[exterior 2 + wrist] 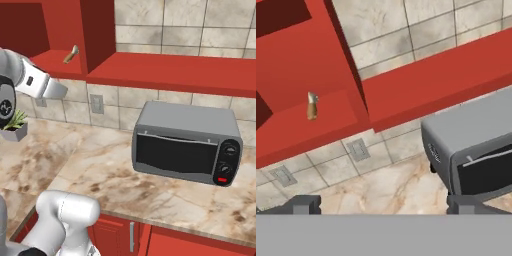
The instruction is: Organize the utensils by type. Pick up the wooden spoons from the counter and place them in the open cabinet. Then pick up the metallic utensils from the counter and place them in the open drawer.
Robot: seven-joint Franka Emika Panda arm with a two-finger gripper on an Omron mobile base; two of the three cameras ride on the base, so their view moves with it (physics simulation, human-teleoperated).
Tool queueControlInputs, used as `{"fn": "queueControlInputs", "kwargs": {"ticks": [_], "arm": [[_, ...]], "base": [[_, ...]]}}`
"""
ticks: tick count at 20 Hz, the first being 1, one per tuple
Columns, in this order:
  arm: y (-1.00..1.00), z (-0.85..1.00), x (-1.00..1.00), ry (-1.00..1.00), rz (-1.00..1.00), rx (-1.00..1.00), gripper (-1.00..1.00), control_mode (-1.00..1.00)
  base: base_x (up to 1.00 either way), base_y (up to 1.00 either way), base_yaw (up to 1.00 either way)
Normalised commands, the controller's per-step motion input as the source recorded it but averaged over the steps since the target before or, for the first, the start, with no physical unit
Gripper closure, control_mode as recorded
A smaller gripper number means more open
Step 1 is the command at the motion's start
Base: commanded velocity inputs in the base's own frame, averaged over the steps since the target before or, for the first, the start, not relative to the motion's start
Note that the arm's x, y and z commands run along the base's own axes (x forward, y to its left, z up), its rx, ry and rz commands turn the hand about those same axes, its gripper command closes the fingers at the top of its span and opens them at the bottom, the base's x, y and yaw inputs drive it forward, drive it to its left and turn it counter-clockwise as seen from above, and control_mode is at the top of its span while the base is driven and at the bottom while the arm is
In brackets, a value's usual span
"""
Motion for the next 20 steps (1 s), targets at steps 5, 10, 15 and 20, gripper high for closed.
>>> {"fn": "queueControlInputs", "kwargs": {"ticks": [5,10,15,20], "arm": [[0.00,0.00,-0.14,0.00,0.09,0.00,-1.00,-1.00],[0.00,-0.11,-0.02,0.00,0.11,0.00,-1.00,-1.00],[0.00,-0.10,-0.01,0.04,0.08,0.00,-1.00,-1.00],[0.00,-0.06,-0.04,0.03,0.00,0.00,-1.00,-1.00]], "base": [[0.00,0.00,0.00],[0.00,0.00,0.00],[0.00,0.00,0.00],[0.00,0.00,0.00]]}}
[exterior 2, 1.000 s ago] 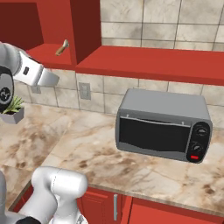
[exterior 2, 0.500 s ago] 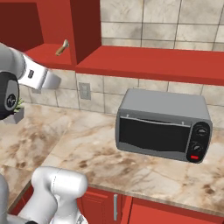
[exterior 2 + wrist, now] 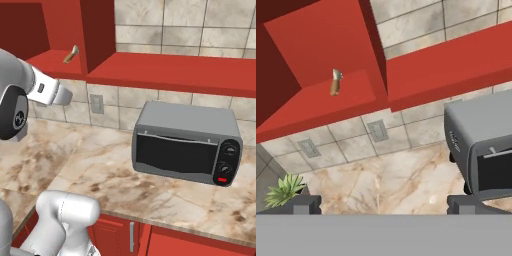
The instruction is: Organize the utensils by type. Pick up the wooden spoons from the counter and place them in the open cabinet. Then pick up the metallic utensils from the counter and place them in the open drawer.
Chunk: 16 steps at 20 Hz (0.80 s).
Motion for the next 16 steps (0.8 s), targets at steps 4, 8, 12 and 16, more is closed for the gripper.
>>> {"fn": "queueControlInputs", "kwargs": {"ticks": [4,8,12,16], "arm": [[0.00,0.00,0.00,0.00,0.00,0.00,-1.00,-1.00],[0.00,0.00,0.00,0.00,0.00,0.00,-1.00,-1.00],[0.00,0.00,0.00,0.00,0.00,0.00,-1.00,1.00],[0.00,0.00,0.00,0.00,0.00,0.00,-1.00,1.00]], "base": [[0.00,0.00,0.00],[0.00,0.00,0.00],[-0.01,0.00,0.00],[-0.36,0.00,0.00]]}}
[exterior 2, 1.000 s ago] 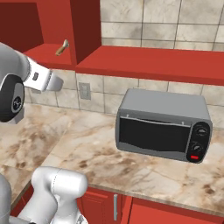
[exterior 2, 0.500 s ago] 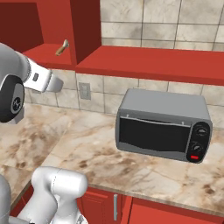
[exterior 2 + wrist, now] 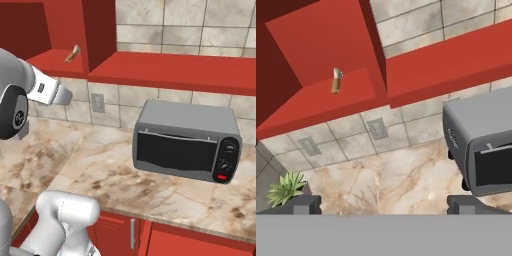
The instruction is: Organize the utensils by type. Pick up the wooden spoons from the counter and place them in the open cabinet. Then pick up the metallic utensils from the counter and place them in the open drawer.
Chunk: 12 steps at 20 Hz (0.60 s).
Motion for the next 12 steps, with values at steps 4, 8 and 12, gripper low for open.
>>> {"fn": "queueControlInputs", "kwargs": {"ticks": [4,8,12], "arm": [[0.00,0.00,0.00,0.00,0.00,0.00,-1.00,1.00],[0.00,0.00,0.00,0.00,0.00,0.00,-1.00,1.00],[0.00,0.00,0.00,0.00,0.00,0.00,-1.00,1.00]], "base": [[-0.61,0.00,0.00],[-0.71,0.00,0.00],[-0.72,0.00,0.00]]}}
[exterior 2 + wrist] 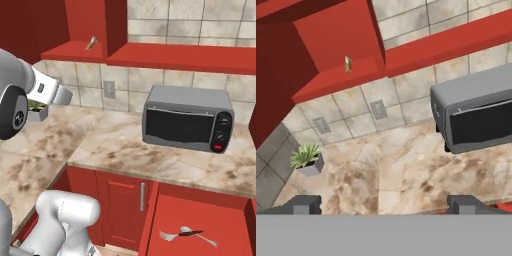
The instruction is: Organize the utensils by type. Pick up the wooden spoons from the counter and place them in the open cabinet. Then pick up the metallic utensils from the counter and place them in the open drawer.
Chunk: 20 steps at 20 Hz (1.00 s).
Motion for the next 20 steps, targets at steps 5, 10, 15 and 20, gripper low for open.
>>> {"fn": "queueControlInputs", "kwargs": {"ticks": [5,10,15,20], "arm": [[0.00,0.00,0.00,0.00,0.00,0.00,-1.00,1.00],[0.00,0.00,0.00,0.00,0.00,0.00,-1.00,1.00],[0.00,0.00,0.00,0.00,0.00,0.00,-1.00,1.00],[0.00,0.00,0.00,0.00,0.00,0.00,-1.00,1.00]], "base": [[-0.67,0.00,0.00],[-0.44,-0.11,0.00],[-0.22,-0.46,0.01],[-0.33,-0.61,0.06]]}}
